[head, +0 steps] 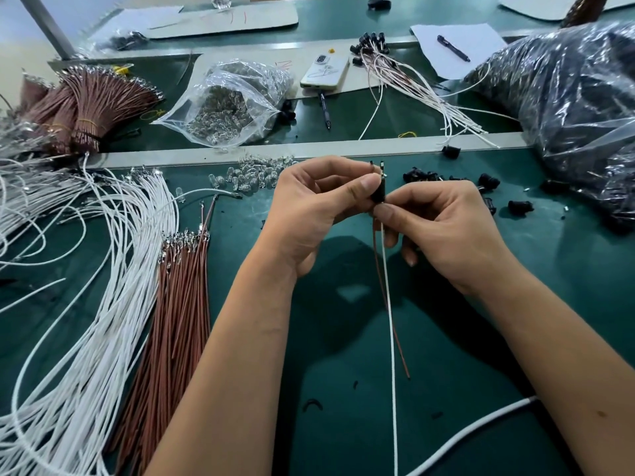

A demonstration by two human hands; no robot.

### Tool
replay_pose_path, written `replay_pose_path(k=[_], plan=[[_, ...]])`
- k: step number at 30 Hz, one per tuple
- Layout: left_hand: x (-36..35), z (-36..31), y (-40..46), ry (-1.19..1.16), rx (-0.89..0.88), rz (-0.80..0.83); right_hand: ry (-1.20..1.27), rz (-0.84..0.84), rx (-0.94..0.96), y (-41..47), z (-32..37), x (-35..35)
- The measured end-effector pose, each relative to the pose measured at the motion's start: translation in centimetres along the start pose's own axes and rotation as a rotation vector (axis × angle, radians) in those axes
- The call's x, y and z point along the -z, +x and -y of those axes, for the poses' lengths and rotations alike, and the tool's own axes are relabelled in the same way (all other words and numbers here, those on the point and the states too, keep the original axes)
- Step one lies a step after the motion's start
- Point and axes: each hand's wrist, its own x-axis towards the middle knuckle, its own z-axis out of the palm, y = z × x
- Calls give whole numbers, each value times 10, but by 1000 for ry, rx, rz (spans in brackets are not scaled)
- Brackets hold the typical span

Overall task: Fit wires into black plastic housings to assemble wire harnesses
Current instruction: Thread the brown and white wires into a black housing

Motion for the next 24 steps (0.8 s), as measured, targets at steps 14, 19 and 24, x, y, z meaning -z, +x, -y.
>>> replay_pose_path(k=[14,19,24], plan=[[4,4,3,-19,117,33,-43,32,-36,-1,3,2],[4,5,4,-159,180,-1,-6,37,-26,-1,4,1],[5,5,5,-218,209,0,-21,32,-32,-1,4,2]])
